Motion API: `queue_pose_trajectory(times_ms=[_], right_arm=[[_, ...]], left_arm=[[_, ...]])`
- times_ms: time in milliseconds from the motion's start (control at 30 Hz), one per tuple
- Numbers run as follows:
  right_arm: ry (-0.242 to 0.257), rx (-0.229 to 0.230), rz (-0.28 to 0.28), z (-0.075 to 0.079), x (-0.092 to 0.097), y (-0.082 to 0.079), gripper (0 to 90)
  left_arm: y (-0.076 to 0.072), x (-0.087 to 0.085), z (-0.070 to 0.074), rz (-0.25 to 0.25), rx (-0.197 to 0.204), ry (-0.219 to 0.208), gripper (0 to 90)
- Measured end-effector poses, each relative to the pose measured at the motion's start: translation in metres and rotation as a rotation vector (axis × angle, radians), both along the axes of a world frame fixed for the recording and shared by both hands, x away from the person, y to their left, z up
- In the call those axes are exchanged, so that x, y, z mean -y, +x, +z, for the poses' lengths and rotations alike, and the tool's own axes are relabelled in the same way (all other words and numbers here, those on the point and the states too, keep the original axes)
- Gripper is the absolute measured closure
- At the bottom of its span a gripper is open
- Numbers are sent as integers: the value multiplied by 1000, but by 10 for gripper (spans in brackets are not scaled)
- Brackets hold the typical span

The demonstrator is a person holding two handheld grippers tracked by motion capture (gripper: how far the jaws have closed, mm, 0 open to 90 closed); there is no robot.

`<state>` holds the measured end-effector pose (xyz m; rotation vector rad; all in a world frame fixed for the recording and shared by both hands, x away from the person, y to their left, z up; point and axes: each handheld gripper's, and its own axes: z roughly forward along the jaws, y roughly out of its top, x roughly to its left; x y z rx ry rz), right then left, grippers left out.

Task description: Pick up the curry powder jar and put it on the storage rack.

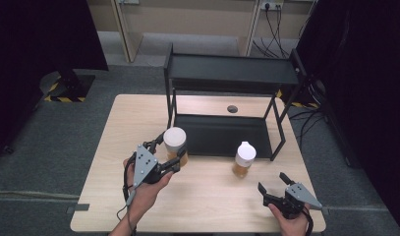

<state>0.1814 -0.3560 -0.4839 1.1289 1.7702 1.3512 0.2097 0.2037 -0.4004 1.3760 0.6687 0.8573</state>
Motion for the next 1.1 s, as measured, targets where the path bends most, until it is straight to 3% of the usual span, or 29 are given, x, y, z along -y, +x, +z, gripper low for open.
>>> queue_pose_trajectory(times_ms=[1100], right_arm=[[1,-1,0,0,0,0,69]], left_arm=[[20,13,33,44,53,-28,335]])
